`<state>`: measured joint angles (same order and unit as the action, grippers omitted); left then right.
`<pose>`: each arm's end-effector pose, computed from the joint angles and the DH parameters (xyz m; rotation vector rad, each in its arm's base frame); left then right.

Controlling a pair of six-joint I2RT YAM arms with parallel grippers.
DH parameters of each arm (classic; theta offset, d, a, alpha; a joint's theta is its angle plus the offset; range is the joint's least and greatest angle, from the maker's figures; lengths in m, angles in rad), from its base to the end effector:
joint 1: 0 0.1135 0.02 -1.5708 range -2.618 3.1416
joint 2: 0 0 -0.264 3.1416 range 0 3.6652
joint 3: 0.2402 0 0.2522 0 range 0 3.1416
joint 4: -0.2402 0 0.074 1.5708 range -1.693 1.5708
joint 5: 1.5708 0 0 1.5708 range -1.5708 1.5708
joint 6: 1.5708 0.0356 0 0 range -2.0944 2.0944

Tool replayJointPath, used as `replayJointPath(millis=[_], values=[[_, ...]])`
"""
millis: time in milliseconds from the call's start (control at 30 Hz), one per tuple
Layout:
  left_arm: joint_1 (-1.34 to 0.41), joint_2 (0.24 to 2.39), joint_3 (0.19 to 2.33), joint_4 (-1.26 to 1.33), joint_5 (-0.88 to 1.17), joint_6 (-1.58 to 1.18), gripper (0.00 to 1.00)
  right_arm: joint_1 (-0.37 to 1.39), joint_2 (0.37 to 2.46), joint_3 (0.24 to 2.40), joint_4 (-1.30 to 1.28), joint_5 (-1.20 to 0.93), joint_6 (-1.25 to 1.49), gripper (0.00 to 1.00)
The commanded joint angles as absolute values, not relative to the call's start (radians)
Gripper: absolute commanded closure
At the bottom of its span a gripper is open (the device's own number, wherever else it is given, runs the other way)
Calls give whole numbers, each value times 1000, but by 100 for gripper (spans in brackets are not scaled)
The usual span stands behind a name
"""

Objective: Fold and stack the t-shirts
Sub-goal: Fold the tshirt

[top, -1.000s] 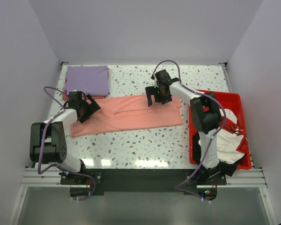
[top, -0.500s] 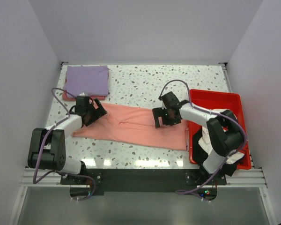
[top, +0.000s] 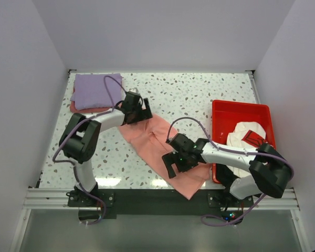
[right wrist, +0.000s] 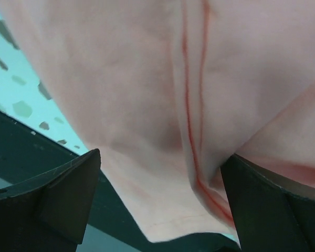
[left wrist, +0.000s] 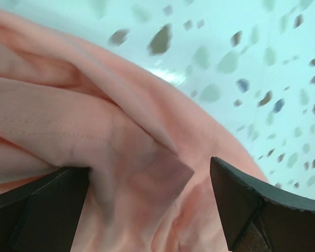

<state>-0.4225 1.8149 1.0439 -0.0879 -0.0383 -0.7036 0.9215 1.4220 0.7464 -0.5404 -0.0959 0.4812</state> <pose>0.3407 -0.1517 0.1590 -0.3652 2.4555 -0.4524 0.1470 0.1992 0.1656 -0.6574 2.8238 0.4417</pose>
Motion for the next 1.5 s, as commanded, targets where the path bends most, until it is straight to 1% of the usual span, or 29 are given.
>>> replayJointPath(millis=[0,67,100,167,200,267,300,367,400,433,500,600,700,933,1167,1267,1467], values=[[-482,2044,1191,-143,31,-732,0,959,1425,724,-549,-211,535,1],[-517,2109,1279,-167,54,-721,0,976,1436,733,-514,-264,528,1],[-531,2158,1357,-175,55,-715,0,982,1443,736,-503,-276,525,1],[-557,2204,1428,-189,57,-693,0,994,1469,747,-461,-299,508,1],[-558,2245,1495,-195,58,-690,0,996,1482,753,-442,-313,505,1],[-558,2285,1561,-219,63,-673,0,996,1540,791,-401,-314,485,1],[-557,2330,1638,-238,46,-669,0,996,1561,813,-400,-308,476,1],[-549,2379,1725,-303,5,-640,0,997,1603,857,-371,-322,471,1],[-543,2432,1818,-331,3,-632,0,999,1639,871,-358,-333,472,1],[-525,2460,1866,-389,17,-629,0,1000,1658,885,-345,-356,468,1],[-506,2517,1960,-420,47,-626,0,1006,1705,934,-336,-360,468,1],[-474,2551,2025,-431,77,-632,0,1015,1736,985,-334,-377,472,1],[-451,2588,2111,-486,51,-632,0,1028,1736,1011,-347,-380,482,1],[-393,2638,2216,-538,14,-658,0,1052,1629,956,-411,-350,509,1],[-376,2654,2259,-508,3,-693,0,1052,1484,980,-492,-250,508,1],[-374,2666,2308,-500,-27,-709,0,1052,1433,1025,-547,-155,508,1],[-359,2663,2371,-430,-17,-736,0,1028,1401,1084,-620,-5,541,1]])
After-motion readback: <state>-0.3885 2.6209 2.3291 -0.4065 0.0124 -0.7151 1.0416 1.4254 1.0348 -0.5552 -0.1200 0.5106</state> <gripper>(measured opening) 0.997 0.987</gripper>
